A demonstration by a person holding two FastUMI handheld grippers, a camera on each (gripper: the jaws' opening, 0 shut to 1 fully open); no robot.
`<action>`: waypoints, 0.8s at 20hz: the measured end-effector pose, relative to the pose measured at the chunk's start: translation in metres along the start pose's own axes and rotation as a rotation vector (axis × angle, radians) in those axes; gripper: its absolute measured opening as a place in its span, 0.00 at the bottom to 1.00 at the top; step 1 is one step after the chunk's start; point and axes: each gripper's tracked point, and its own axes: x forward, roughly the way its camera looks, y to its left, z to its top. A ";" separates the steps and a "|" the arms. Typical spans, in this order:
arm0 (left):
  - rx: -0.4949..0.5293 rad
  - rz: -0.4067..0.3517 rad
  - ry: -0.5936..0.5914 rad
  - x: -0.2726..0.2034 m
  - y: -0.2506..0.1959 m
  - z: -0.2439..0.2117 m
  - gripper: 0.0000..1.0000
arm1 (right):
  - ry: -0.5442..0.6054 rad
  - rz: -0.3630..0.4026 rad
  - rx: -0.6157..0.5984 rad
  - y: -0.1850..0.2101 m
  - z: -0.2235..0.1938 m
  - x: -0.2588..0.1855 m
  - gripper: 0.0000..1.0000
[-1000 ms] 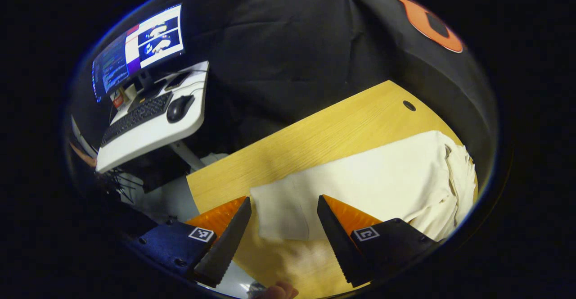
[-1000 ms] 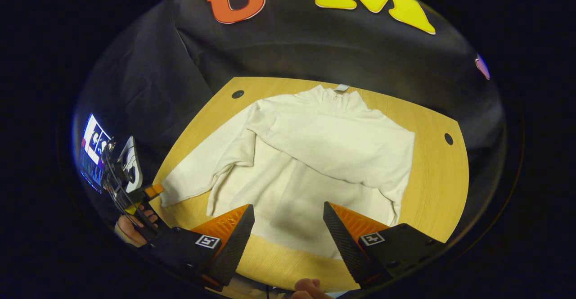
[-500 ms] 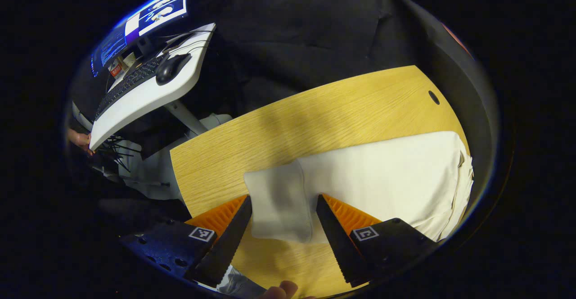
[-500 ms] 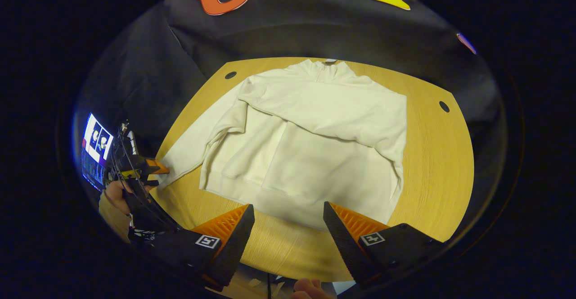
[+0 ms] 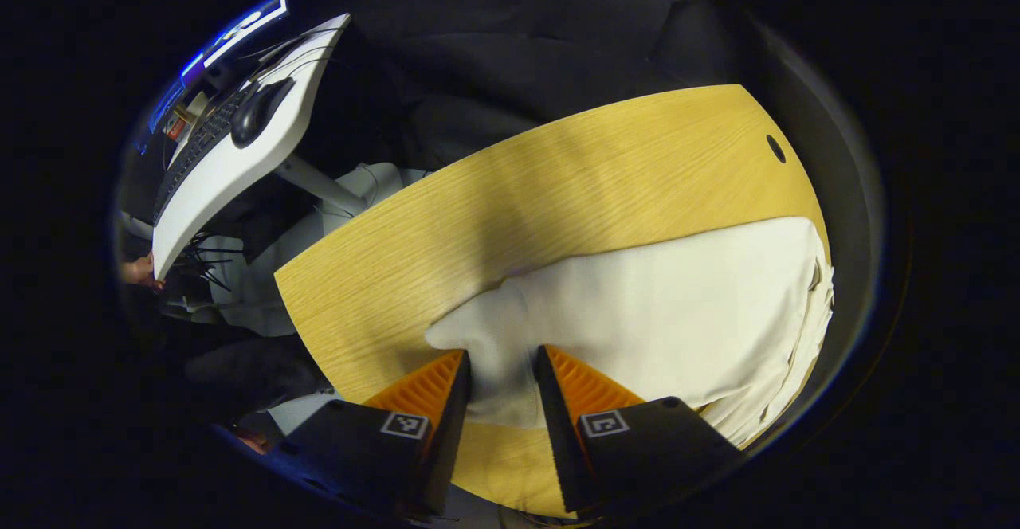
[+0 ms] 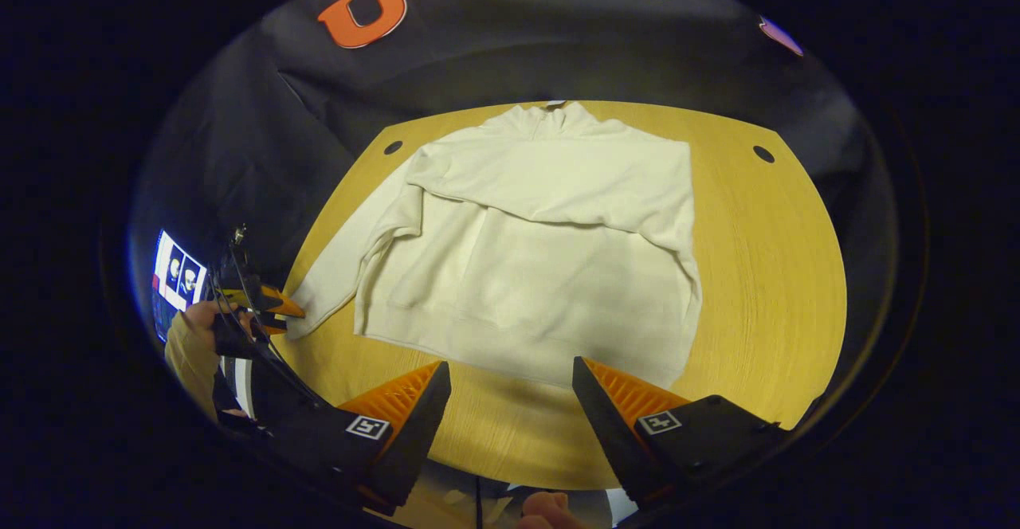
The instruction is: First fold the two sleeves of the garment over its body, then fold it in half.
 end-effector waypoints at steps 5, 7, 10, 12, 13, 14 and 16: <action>0.043 -0.025 -0.015 0.002 -0.008 0.003 0.23 | -0.029 -0.021 0.037 -0.026 -0.004 -0.012 0.93; 0.061 -0.040 -0.018 0.001 -0.010 0.005 0.18 | -0.037 -0.022 0.051 -0.037 -0.007 -0.015 0.96; 0.081 -0.038 -0.011 0.000 -0.011 0.005 0.09 | -0.036 -0.018 0.070 -0.050 -0.012 -0.018 0.93; 0.118 -0.018 -0.022 -0.005 -0.012 0.009 0.12 | -0.038 -0.011 0.064 -0.058 -0.014 -0.017 0.96; 0.148 -0.005 -0.039 -0.011 -0.013 0.012 0.05 | -0.037 -0.012 0.058 -0.062 -0.013 -0.017 0.96; 0.179 -0.006 -0.046 -0.017 -0.019 0.013 0.05 | -0.034 -0.010 0.057 -0.065 -0.014 -0.018 0.93; 0.224 -0.026 -0.059 -0.034 -0.036 0.014 0.05 | -0.029 -0.009 0.055 -0.072 -0.015 -0.021 0.94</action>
